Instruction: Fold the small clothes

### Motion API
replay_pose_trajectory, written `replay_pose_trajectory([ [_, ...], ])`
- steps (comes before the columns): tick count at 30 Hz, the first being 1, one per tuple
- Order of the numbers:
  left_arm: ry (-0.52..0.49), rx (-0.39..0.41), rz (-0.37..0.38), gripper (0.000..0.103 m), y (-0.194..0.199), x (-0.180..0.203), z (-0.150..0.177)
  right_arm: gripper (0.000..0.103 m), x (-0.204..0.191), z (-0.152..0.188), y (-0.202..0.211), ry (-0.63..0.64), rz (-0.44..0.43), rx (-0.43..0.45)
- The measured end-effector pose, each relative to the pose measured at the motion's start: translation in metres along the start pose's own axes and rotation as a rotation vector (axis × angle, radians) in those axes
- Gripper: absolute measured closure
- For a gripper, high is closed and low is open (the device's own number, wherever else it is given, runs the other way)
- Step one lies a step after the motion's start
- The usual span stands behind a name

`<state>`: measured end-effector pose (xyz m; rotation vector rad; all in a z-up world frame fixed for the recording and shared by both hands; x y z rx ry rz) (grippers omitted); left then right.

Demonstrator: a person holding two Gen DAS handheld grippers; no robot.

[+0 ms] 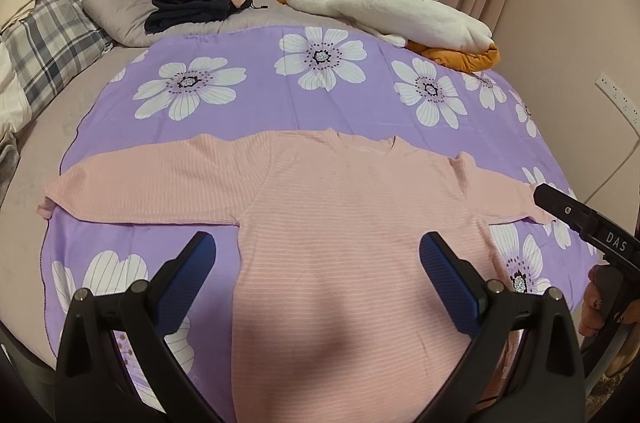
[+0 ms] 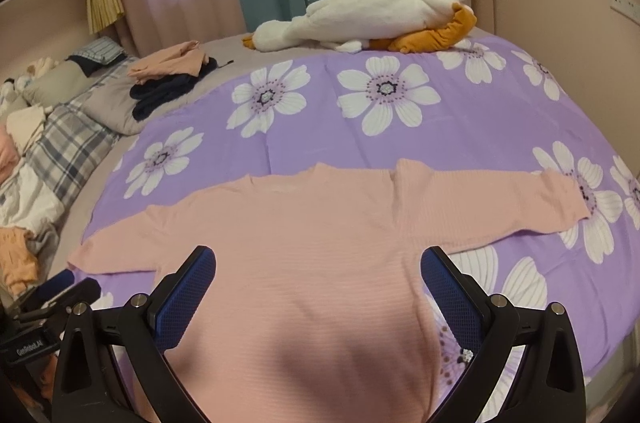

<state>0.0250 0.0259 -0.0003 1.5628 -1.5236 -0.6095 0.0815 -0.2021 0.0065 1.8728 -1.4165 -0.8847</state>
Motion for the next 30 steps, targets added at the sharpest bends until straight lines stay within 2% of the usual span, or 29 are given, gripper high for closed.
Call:
replay_pose_trajectory([
  [23, 0.047, 0.0, -0.007, 0.002, 0.001, -0.008, -0.004, 0.001, 0.008, 0.001, 0.005, -0.007, -0.019, 0.013],
  [30, 0.055, -0.019, 0.029, 0.002, -0.004, -0.006, -0.005, 0.001, 0.023, 0.001, 0.003, -0.041, -0.032, 0.013],
])
Point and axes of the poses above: each gripper's, at about its wrist camera, not at the fingertips, and y roughly against the way its jaws point, x to its right, z to its underside, the point moved 1 cm from there along -y, roughly the way its jaws point, and after that the axes turned 13 degrees about -x, right-handed, at the moved point
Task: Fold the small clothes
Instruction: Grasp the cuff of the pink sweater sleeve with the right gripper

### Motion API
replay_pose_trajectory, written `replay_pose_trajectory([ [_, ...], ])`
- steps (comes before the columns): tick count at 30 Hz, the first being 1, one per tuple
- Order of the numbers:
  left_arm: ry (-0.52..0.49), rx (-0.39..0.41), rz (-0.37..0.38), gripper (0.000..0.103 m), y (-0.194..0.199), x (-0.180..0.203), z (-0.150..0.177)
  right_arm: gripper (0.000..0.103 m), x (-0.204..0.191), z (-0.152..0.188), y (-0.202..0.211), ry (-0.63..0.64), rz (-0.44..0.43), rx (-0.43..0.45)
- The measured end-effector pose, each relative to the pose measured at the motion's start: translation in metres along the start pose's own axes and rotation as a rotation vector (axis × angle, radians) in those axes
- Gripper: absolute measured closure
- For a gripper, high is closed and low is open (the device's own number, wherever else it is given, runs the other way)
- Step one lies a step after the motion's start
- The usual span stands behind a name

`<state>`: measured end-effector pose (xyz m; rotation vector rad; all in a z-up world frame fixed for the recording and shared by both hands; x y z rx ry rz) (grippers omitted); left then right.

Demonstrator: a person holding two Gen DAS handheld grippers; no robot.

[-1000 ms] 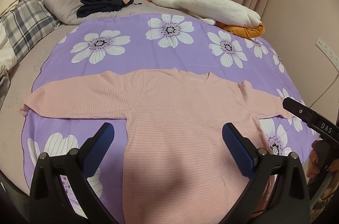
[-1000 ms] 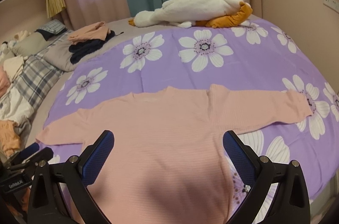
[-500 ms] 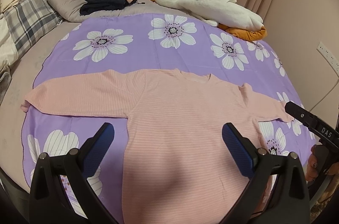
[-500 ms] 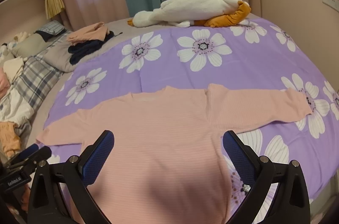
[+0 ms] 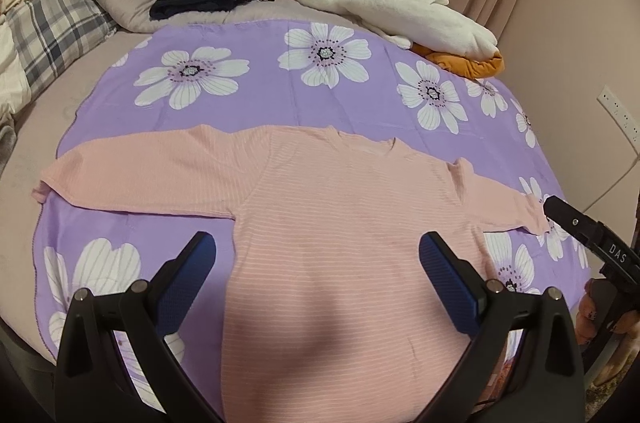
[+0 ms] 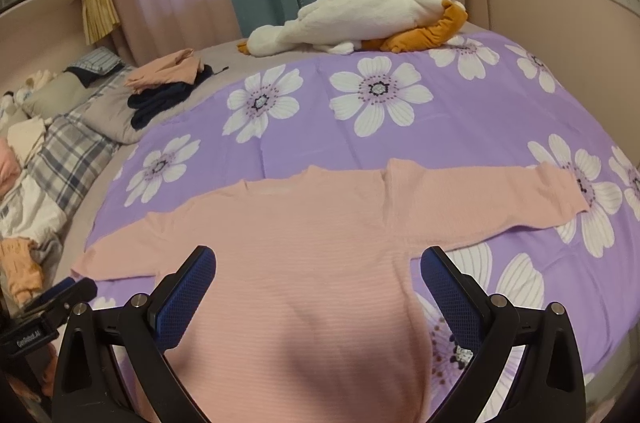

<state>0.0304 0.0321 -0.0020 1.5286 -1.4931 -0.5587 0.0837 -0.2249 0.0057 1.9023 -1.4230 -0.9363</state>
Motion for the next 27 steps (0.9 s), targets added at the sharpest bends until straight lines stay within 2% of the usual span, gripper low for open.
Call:
replay_pose_trajectory([
  [10, 0.007, -0.052, 0.043, 0.004, -0.02, 0.014, -0.001, 0.002, 0.039, -0.001, -0.003, -0.097, -0.009, -0.005],
  [14, 0.018, -0.075, 0.055, 0.006, -0.03, 0.017, -0.002, 0.006, 0.067, -0.005, -0.009, -0.164, -0.041, -0.011],
  [17, 0.022, -0.101, 0.059, 0.011, -0.039, 0.019, -0.002, 0.013, 0.104, -0.012, -0.015, -0.249, -0.055, -0.013],
  [19, 0.026, -0.115, 0.06, 0.014, -0.045, 0.019, -0.002, 0.015, 0.141, -0.018, -0.021, -0.348, -0.041, -0.013],
  [23, 0.045, -0.154, 0.05, 0.023, -0.058, 0.015, -0.001, 0.028, 0.233, -0.021, -0.039, -0.612, 0.014, -0.043],
  [25, 0.054, -0.17, 0.044, 0.026, -0.062, 0.013, -0.001, 0.034, 0.263, -0.02, -0.046, -0.698, 0.031, -0.05],
  [26, 0.059, -0.176, 0.039, 0.028, -0.064, 0.012, -0.001, 0.041, 0.278, -0.018, -0.05, -0.738, 0.034, -0.048],
  [27, 0.062, -0.179, 0.036, 0.029, -0.066, 0.011, -0.001, 0.042, 0.295, -0.016, -0.056, -0.789, 0.038, -0.051],
])
Point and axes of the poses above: each gripper's, at about its wrist camera, not at the fingertips, and y roughly against the way its jaws point, x to its right, z to its underside, the point moved 1 cm from there along -y, roughly the way its jaws point, and after that the axes turned 13 degrees about -x, right-handed, at the moved point
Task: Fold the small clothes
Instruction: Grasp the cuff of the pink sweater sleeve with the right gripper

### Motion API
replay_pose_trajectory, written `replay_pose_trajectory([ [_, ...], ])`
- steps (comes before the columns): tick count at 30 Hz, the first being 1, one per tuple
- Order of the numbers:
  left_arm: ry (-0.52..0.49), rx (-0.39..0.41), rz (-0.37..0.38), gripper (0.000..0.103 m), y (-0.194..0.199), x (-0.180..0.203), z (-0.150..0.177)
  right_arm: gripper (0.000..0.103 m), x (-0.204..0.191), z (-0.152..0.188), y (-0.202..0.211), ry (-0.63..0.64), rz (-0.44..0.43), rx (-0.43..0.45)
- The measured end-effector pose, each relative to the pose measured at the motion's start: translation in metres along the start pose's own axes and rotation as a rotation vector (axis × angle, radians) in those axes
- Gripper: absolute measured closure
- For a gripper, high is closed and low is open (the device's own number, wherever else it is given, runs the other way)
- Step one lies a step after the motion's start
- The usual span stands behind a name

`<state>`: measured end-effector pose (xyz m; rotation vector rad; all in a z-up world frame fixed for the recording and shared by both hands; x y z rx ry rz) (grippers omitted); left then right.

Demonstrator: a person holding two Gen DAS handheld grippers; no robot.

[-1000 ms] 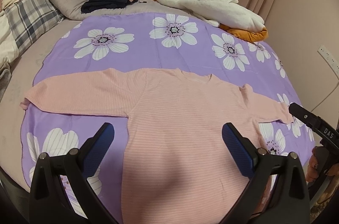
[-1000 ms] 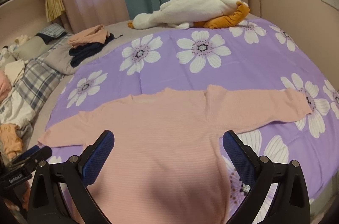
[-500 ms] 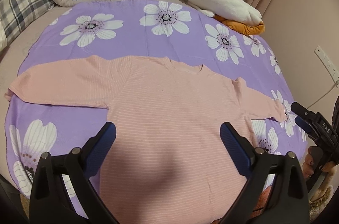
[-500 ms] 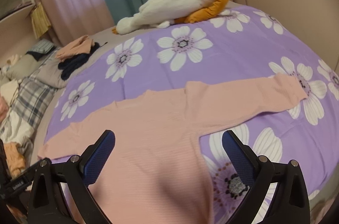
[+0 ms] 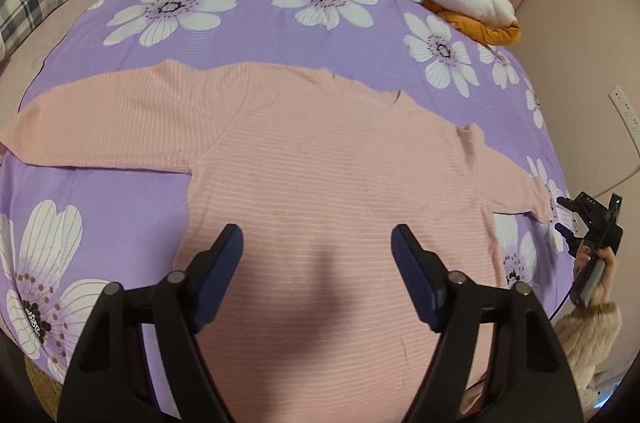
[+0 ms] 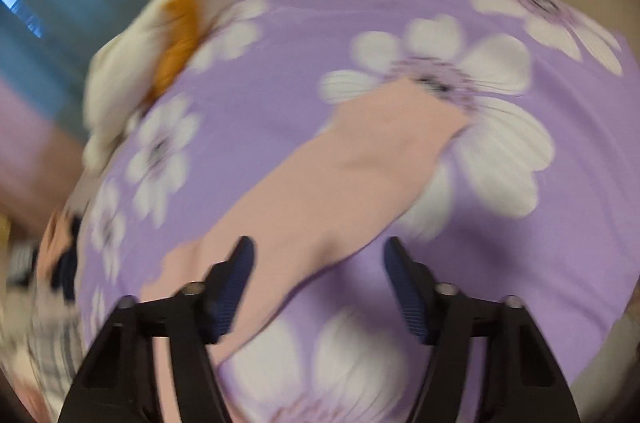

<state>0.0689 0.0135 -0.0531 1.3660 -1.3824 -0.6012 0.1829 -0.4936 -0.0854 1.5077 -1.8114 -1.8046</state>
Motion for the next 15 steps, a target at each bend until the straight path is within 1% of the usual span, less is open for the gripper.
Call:
replay_pose_trajectory([
  [2, 0.008, -0.009, -0.004, 0.029, -0.002, -0.002, -0.001, 0.042, 0.017, -0.012, -0.009, -0.078, 0.023, -0.002],
  [4, 0.01, -0.016, -0.005, 0.029, -0.004, -0.002, 0.0, 0.042, 0.027, -0.018, -0.014, -0.12, 0.055, 0.009],
  [5, 0.009, -0.018, -0.007, 0.029, -0.004, -0.002, 0.0, 0.042, 0.032, -0.023, -0.019, -0.137, 0.045, 0.009],
  [7, 0.01, -0.021, -0.01, 0.029, -0.004, -0.002, -0.001, 0.049, 0.042, -0.031, -0.031, -0.167, -0.016, -0.013],
  [9, 0.014, -0.019, -0.014, 0.029, -0.003, -0.004, -0.001, 0.061, 0.044, -0.036, -0.034, -0.17, -0.037, -0.001],
  [10, 0.016, -0.017, -0.015, 0.029, -0.002, -0.005, -0.002, 0.066, 0.044, -0.039, -0.035, -0.171, -0.033, 0.006],
  [12, 0.023, -0.01, -0.016, 0.029, 0.0, -0.008, -0.002, 0.097, 0.045, -0.043, -0.033, -0.178, 0.003, 0.011],
  [14, 0.024, -0.007, -0.014, 0.029, 0.002, -0.01, -0.002, 0.097, 0.043, -0.042, -0.023, -0.171, -0.001, 0.036],
  [15, 0.024, -0.006, -0.011, 0.029, 0.003, -0.013, -0.002, 0.097, 0.039, -0.04, -0.013, -0.156, 0.001, 0.066],
])
Point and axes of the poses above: each gripper's, at about its wrist camera, not at the fingertips, and y roughly against the way its jaws point, x to its right, z to its underside, the point moved 1 cm from there along -y, roughly the way its jaws point, and after that the axes turned 13 degrees about -x, right-handed, at the moved point
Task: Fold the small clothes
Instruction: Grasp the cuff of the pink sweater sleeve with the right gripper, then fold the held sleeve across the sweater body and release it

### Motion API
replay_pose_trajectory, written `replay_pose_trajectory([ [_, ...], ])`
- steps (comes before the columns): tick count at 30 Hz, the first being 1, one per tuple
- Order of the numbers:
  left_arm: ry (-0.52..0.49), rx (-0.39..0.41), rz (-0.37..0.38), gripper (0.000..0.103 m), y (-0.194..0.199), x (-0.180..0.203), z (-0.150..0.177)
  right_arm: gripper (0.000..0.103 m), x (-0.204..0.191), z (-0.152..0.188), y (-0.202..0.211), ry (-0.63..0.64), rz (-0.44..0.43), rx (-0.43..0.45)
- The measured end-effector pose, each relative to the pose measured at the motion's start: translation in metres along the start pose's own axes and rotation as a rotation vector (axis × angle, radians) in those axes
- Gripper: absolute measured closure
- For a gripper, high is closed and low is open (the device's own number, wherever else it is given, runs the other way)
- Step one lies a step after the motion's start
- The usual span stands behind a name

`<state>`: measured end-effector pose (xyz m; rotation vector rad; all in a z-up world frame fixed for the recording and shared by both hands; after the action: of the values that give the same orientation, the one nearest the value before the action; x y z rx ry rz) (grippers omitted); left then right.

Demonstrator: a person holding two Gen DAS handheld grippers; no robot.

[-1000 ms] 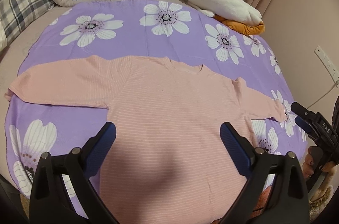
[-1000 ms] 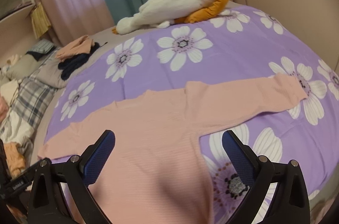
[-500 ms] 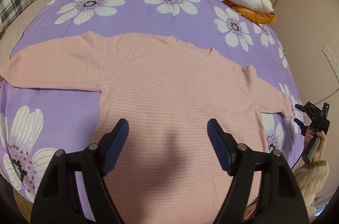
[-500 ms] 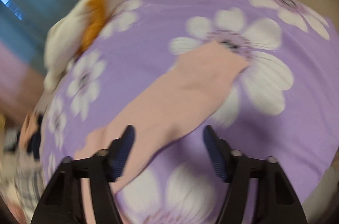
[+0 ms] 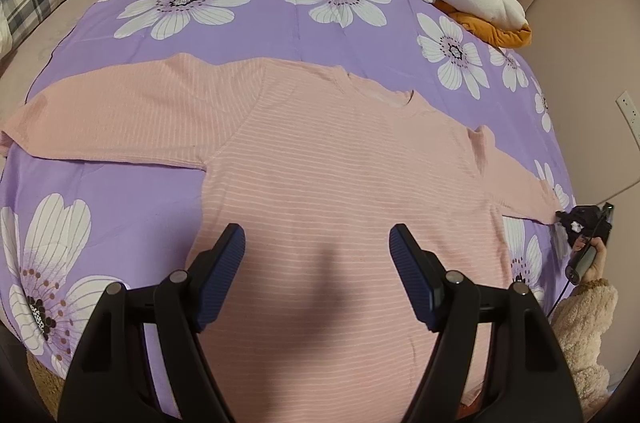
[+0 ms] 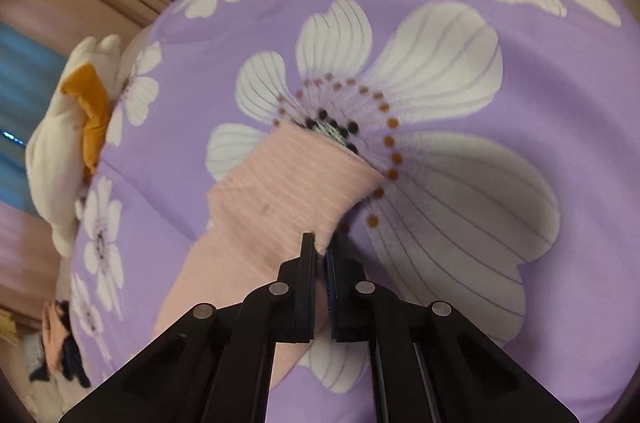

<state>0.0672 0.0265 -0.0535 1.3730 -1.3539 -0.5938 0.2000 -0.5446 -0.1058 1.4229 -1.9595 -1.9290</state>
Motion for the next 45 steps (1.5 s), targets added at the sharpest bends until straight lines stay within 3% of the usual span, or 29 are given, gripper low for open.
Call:
replay_pose_trajectory([
  [3, 0.008, 0.012, 0.003, 0.029, 0.004, -0.006, -0.002, 0.097, -0.023, 0.005, 0.039, 0.086, 0.008, 0.096],
  [9, 0.032, 0.031, 0.011, 0.029, 0.011, -0.019, -0.001, 0.097, -0.099, 0.019, 0.083, 0.293, -0.009, 0.192],
  [17, 0.055, 0.038, 0.008, 0.029, 0.018, -0.039, 0.004, 0.097, -0.201, 0.086, 0.095, 0.593, -0.064, 0.184],
  [22, 0.08, 0.047, 0.01, 0.029, 0.023, -0.051, 0.008, 0.097, -0.251, 0.15, 0.09, 0.764, -0.143, 0.113],
  [27, 0.102, 0.053, 0.014, 0.028, 0.026, -0.064, 0.013, 0.097, -0.282, 0.219, 0.071, 0.912, -0.166, 0.053],
  [31, 0.109, 0.057, 0.014, 0.028, 0.028, -0.071, 0.017, 0.097, -0.293, 0.274, 0.033, 0.993, -0.183, -0.101],
  [39, 0.127, 0.036, -0.001, 0.028, 0.024, -0.085, 0.028, 0.097, -0.284, 0.359, -0.047, 1.108, -0.049, -0.306],
  [45, 0.149, 0.019, -0.009, 0.028, 0.019, -0.093, 0.029, 0.097, -0.277, 0.376, -0.07, 1.119, 0.005, -0.36],
])
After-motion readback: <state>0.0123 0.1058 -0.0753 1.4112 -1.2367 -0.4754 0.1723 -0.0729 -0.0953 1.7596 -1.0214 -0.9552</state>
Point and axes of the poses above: each gripper's, at about its wrist camera, not at the fingertips, and y roughly against the way its jaws point, x to its right, z to its underside, the point moved 1 cm from there along -y, roughly the way its jaws point, and after that the axes turned 13 degrees about -x, right-handed, at the moved point
